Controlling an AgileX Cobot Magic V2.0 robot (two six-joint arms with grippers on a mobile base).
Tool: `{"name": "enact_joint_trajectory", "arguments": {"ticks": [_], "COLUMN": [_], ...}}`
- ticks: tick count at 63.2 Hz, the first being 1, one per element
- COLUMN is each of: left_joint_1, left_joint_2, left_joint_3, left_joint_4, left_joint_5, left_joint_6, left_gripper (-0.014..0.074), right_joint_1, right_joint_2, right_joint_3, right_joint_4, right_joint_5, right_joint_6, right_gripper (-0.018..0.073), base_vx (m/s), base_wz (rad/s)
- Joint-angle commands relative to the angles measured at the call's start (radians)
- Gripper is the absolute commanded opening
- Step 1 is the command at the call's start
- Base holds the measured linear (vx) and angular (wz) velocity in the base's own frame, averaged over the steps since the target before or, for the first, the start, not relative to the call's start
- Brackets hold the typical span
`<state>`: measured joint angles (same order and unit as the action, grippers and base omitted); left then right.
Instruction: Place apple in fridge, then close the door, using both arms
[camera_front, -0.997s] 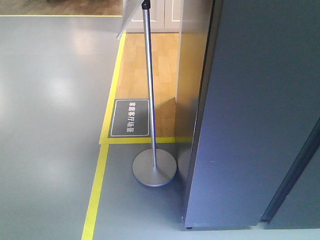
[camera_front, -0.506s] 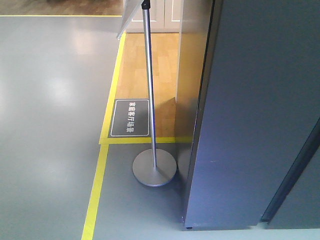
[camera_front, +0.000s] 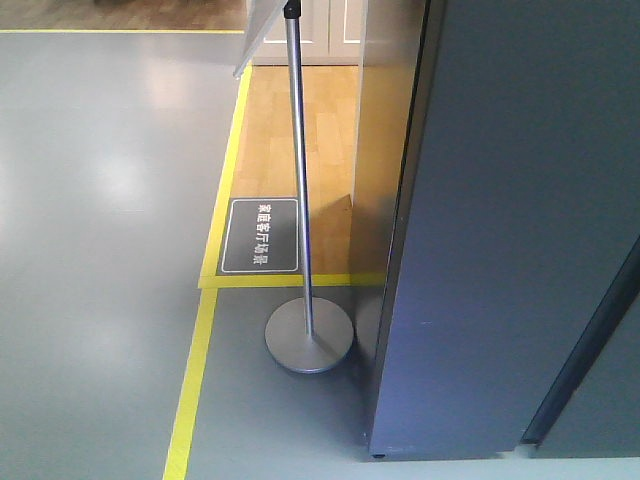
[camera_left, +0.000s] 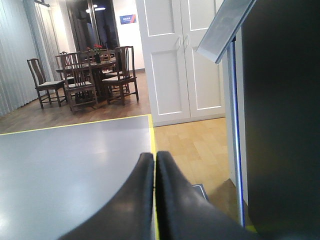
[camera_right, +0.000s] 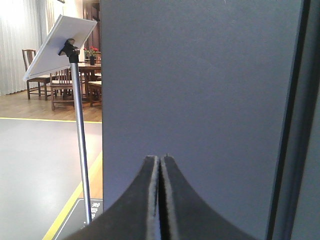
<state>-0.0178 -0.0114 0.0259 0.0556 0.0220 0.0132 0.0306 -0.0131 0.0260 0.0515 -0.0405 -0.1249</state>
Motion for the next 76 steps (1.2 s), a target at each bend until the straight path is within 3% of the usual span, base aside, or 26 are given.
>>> {"name": "enact_joint_trajectory", "arguments": {"ticks": [1, 14, 27, 76], "left_joint_1": [0.001, 0.001, 0.001, 0.001], "left_joint_2": [-0.015, -0.015, -0.015, -0.015], "left_joint_3": [0.022, 0.022, 0.022, 0.022], "left_joint_4": [-0.005, -0.005, -0.005, -0.005], "left_joint_5": [-0.075, -0.075, -0.075, -0.075], "left_joint_6": [-0.001, -0.001, -0.001, -0.001], "left_gripper": [-0.0006, -0.0006, -0.0006, -0.0006], "right_joint_1": [0.002, 0.002, 0.002, 0.002], "right_joint_2": [-0.011, -0.011, -0.011, -0.011], "right_joint_3": [0.016, 0.017, 0.017, 0.016], "right_joint_4": [-0.006, -0.103, -0.058, -0.059], "right_joint_5": [-0.077, -0.063, -0.039, -0.035], "right_joint_6": [-0.003, 0.076, 0.092, 0.090], "right_gripper": [-0.0003, -0.0003, -0.0003, -0.0003], "base_vx": [0.00, 0.00, 0.00, 0.00], "base_wz": [0.00, 0.00, 0.00, 0.00]}}
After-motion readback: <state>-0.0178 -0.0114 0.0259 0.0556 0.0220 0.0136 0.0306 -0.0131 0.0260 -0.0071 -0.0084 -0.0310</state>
